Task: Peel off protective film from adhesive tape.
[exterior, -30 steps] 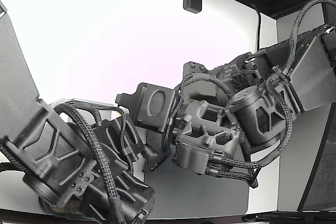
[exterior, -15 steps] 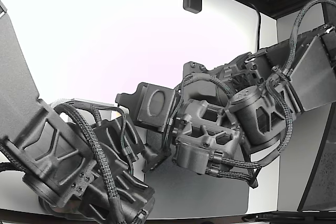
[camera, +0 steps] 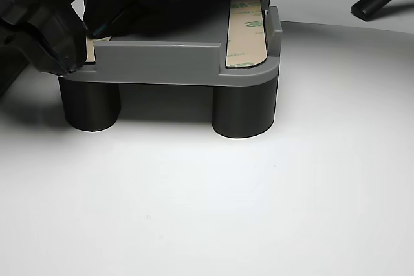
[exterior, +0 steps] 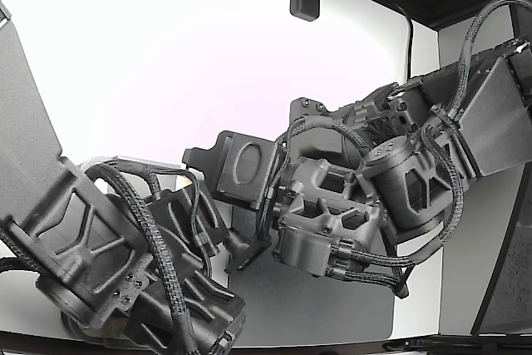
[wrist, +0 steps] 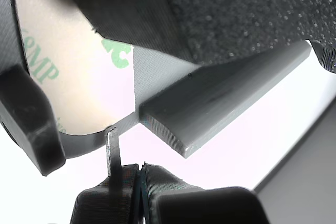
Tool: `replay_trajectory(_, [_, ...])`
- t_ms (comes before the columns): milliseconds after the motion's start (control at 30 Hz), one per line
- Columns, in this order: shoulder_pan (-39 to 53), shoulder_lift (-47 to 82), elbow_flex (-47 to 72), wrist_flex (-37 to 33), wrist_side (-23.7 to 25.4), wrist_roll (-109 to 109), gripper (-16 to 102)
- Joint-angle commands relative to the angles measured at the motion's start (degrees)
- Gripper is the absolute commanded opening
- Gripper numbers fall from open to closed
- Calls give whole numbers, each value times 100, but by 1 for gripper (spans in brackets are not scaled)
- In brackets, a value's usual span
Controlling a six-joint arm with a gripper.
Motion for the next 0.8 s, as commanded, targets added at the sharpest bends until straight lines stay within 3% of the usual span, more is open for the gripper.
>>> replay_trajectory(0, [-53,97,-79,-35,35,0,-11])
replay_trajectory(767, [-26,62,-141,0,44,26,-11])
